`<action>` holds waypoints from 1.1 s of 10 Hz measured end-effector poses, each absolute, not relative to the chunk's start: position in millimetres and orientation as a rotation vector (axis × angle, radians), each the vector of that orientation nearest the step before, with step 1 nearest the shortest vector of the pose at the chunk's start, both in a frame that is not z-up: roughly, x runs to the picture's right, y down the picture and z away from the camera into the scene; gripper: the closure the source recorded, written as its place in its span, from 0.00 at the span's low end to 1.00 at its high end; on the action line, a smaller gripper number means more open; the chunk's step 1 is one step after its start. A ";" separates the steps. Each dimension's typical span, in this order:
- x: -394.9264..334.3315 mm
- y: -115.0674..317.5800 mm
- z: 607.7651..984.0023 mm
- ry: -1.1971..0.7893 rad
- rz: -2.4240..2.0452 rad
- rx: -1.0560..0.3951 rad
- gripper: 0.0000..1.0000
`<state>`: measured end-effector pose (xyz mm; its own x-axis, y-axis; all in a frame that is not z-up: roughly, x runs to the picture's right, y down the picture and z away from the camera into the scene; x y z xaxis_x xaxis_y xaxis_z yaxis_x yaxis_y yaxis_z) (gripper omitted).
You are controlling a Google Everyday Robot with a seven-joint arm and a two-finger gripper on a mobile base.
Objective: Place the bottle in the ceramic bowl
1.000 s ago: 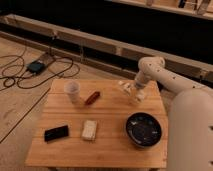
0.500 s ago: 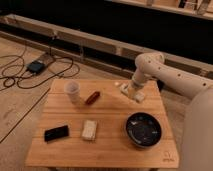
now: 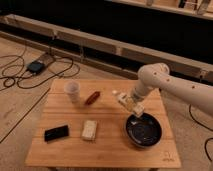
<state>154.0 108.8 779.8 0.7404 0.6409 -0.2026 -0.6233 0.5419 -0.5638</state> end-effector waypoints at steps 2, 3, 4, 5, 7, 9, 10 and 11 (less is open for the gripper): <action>163.4 131.7 764.9 -0.043 0.804 -0.652 1.00; 169.2 144.5 756.3 -0.049 0.830 -0.650 1.00; 173.1 155.5 749.1 -0.053 0.848 -0.652 1.00; 175.7 164.1 745.0 -0.052 0.858 -0.655 1.00; 186.4 186.4 737.9 -0.042 0.884 -0.650 0.89; 194.9 203.2 736.4 -0.032 0.905 -0.639 0.66; 196.4 207.4 736.7 -0.031 0.911 -0.636 0.57; 199.1 211.6 737.3 -0.029 0.917 -0.632 0.47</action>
